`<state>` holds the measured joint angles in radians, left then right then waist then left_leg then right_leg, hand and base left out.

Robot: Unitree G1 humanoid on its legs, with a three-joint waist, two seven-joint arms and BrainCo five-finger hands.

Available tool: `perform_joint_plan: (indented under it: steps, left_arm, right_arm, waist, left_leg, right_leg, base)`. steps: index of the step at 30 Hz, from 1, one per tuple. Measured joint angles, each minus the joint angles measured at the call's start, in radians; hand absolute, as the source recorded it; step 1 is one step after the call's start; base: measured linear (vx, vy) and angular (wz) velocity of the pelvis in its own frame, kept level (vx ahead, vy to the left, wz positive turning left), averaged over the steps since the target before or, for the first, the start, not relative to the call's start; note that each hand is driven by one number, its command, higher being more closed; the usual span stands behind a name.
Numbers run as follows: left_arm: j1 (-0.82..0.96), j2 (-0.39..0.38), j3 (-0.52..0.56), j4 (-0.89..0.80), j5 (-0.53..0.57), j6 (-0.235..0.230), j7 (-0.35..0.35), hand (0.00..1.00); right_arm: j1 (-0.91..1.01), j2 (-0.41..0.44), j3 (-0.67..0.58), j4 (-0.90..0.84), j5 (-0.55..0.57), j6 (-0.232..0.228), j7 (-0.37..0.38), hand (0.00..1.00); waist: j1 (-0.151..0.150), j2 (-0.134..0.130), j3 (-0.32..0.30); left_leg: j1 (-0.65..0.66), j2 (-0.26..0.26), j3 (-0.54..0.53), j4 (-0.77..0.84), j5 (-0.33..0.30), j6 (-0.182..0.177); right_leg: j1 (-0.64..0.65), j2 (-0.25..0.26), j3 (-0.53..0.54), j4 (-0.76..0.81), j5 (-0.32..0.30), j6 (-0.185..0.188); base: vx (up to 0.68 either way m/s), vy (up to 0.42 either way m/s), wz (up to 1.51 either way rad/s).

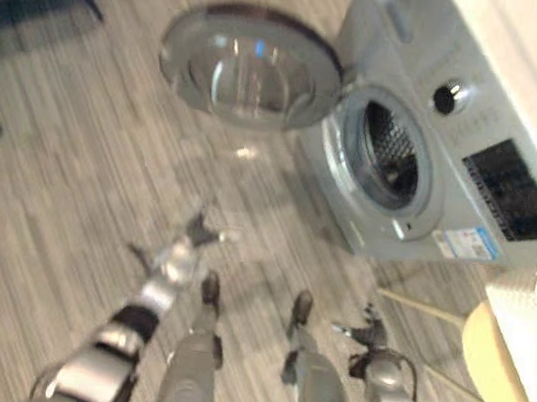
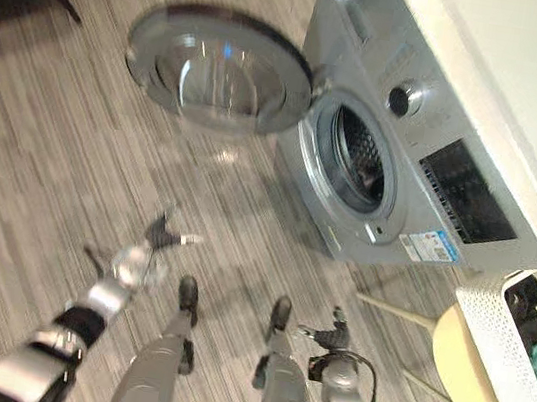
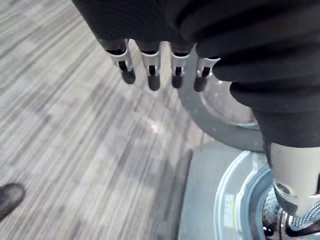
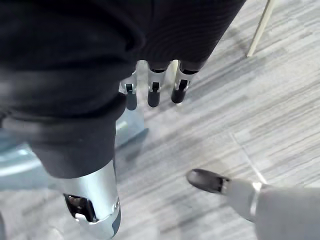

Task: Pick up the laundry basket with both hands and put the clothes into the washing machine.

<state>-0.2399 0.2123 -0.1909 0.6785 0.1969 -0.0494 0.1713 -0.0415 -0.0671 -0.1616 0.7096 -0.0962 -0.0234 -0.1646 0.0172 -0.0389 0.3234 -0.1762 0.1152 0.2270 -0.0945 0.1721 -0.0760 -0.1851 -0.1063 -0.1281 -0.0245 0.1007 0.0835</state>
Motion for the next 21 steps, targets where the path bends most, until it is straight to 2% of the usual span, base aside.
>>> perform_joint_plan:
  steps: [1, 2, 4, 8, 9, 11, 13, 14, 15, 17, 19, 20, 21]
  left_arm:
    - [0.043, -0.014, 0.0, -0.016, -0.01, -0.001, -0.007, 0.0]
    - [0.142, -0.035, -0.001, -0.058, -0.028, -0.007, -0.027, 0.0]
    - [0.24, -0.044, 0.0, -0.106, -0.029, -0.014, -0.043, 0.0]
    - [0.355, -0.056, 0.008, -0.13, -0.056, -0.024, -0.083, 0.0]
    - [0.384, -0.066, 0.011, -0.139, -0.085, -0.024, -0.086, 0.0]
    - [0.432, -0.094, 0.034, -0.173, -0.219, -0.026, -0.086, 0.0]
    - [0.435, -0.113, 0.047, -0.181, -0.325, -0.026, -0.084, 0.0]
    - [0.434, -0.115, 0.047, -0.19, -0.355, -0.026, -0.082, 0.0]
    - [0.432, -0.118, 0.048, -0.212, -0.39, -0.027, -0.08, 0.0]
    - [0.429, -0.137, 0.054, -0.242, -0.414, -0.03, -0.072, 0.0]
    - [0.42, -0.143, 0.054, -0.245, -0.422, -0.038, -0.06, 0.0]
    - [0.416, -0.146, 0.055, -0.245, -0.438, -0.037, -0.054, 0.0]
    - [0.416, -0.148, 0.055, -0.245, -0.45, -0.037, -0.053, 0.0]
  right_arm:
    - [0.017, 0.0, -0.017, -0.018, 0.009, 0.003, -0.006, 0.0]
    - [0.057, 0.005, -0.061, -0.062, 0.017, 0.01, -0.009, 0.0]
    - [0.09, 0.021, -0.11, -0.135, 0.018, 0.012, -0.012, 0.0]
    - [0.106, 0.08, -0.188, -0.308, 0.029, 0.012, -0.061, 0.0]
    - [0.107, 0.096, -0.209, -0.353, 0.043, 0.011, -0.086, 0.0]
    - [0.126, 0.137, -0.254, -0.457, 0.094, 0.01, -0.147, 0.0]
    - [0.163, 0.147, -0.275, -0.53, 0.109, 0.008, -0.195, 0.0]
    - [0.169, 0.148, -0.275, -0.55, 0.114, 0.006, -0.21, 0.0]
    - [0.165, 0.15, -0.3, -0.599, 0.127, 0.005, -0.243, 0.0]
    - [0.146, 0.157, -0.331, -0.705, 0.112, -0.012, -0.306, 0.0]
    - [0.12, 0.156, -0.333, -0.746, 0.083, -0.022, -0.342, 0.0]
    - [0.083, 0.154, -0.331, -0.753, 0.048, -0.018, -0.384, 0.0]
    - [0.067, 0.154, -0.329, -0.756, 0.039, -0.016, -0.4, 0.0]
  waist:
    - [0.0, 0.007, -0.023]
    - [0.0, 0.016, -0.083]
    - [0.004, 0.018, -0.134]
    - [0.004, 0.014, -0.164]
    - [0.002, 0.007, -0.167]
    - [-0.003, 0.0, -0.167]
    - [-0.009, 0.001, -0.169]
    - [-0.009, -0.001, -0.173]
    - [-0.012, -0.005, -0.179]
    - [-0.014, 0.014, -0.195]
    - [-0.006, 0.008, -0.2]
    - [0.0, 0.002, -0.217]
    - [0.003, 0.014, -0.22]
  left_leg:
    - [0.017, -0.004, 0.0, 0.0, -0.008, -0.001]
    - [0.059, -0.01, 0.009, 0.0, -0.031, 0.0]
    - [0.112, -0.017, 0.026, 0.0, -0.053, 0.002]
    - [0.213, -0.027, 0.098, 0.008, -0.093, 0.005]
    - [0.223, -0.027, 0.128, 0.048, -0.128, 0.006]
    - [0.219, 0.0, 0.16, 0.193, -0.22, -0.003]
    - [0.214, 0.021, 0.16, 0.295, -0.279, -0.001]
    - [0.208, 0.028, 0.159, 0.322, -0.295, -0.001]
    - [0.197, 0.042, 0.162, 0.354, -0.313, -0.001]
    - [0.192, 0.069, 0.192, 0.36, -0.321, 0.005]
    - [0.189, 0.091, 0.236, 0.377, -0.327, 0.016]
    - [0.19, 0.113, 0.304, 0.387, -0.335, 0.023]
    - [0.189, 0.123, 0.328, 0.381, -0.337, 0.026]
  right_leg:
    - [0.013, -0.003, 0.002, 0.009, -0.012, 0.003]
    - [0.037, -0.01, 0.013, 0.035, -0.039, 0.011]
    - [0.065, -0.019, 0.033, 0.061, -0.066, 0.019]
    - [0.092, -0.026, 0.11, 0.118, -0.102, 0.035]
    - [0.092, -0.03, 0.139, 0.136, -0.11, 0.034]
    - [0.102, -0.03, 0.176, 0.19, -0.136, 0.031]
    - [0.116, -0.027, 0.158, 0.229, -0.157, 0.018]
    - [0.116, -0.025, 0.153, 0.236, -0.169, 0.001]
    - [0.115, -0.031, 0.111, 0.237, -0.194, -0.047]
    - [0.109, -0.076, -0.08, 0.237, -0.232, -0.214]
    - [0.102, -0.111, -0.173, 0.237, -0.234, -0.223]
    - [0.09, -0.141, -0.266, 0.231, -0.234, -0.222]
    - [0.09, -0.156, -0.312, 0.235, -0.23, -0.211]
  base:
    - [0.12, 0.032, -0.02]
    - [0.1, 0.033, -0.09]
    - [0.11, 0.033, -0.22]
    - [0.06, 0.041, -0.54]
    - [0.02, 0.037, -0.7]
    - [0.02, 0.011, -0.59]
    - [0.02, 0.0, -0.16]
    - [0.01, -0.003, -0.14]
    - [0.01, -0.003, -0.2]
    - [0.01, 0.047, -0.48]
    - [0.0, 0.022, -0.76]
    - [0.0, 0.001, -0.93]
    - [0.01, -0.013, -1.25]
